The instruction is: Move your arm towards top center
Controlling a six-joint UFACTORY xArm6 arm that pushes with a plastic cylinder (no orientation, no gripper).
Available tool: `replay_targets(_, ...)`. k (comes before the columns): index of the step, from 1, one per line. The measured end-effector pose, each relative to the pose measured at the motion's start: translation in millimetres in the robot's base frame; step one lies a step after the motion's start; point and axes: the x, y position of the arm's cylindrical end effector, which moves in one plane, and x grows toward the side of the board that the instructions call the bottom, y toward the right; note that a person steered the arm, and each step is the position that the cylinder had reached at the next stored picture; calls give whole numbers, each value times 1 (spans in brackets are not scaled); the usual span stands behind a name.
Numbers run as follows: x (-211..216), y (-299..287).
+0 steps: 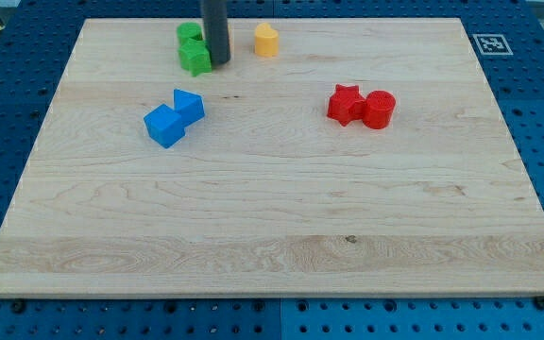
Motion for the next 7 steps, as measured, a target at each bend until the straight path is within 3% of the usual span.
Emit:
replay_targets(2,2,3)
replay_targets(4,36,102)
replay_targets(7,-28,183)
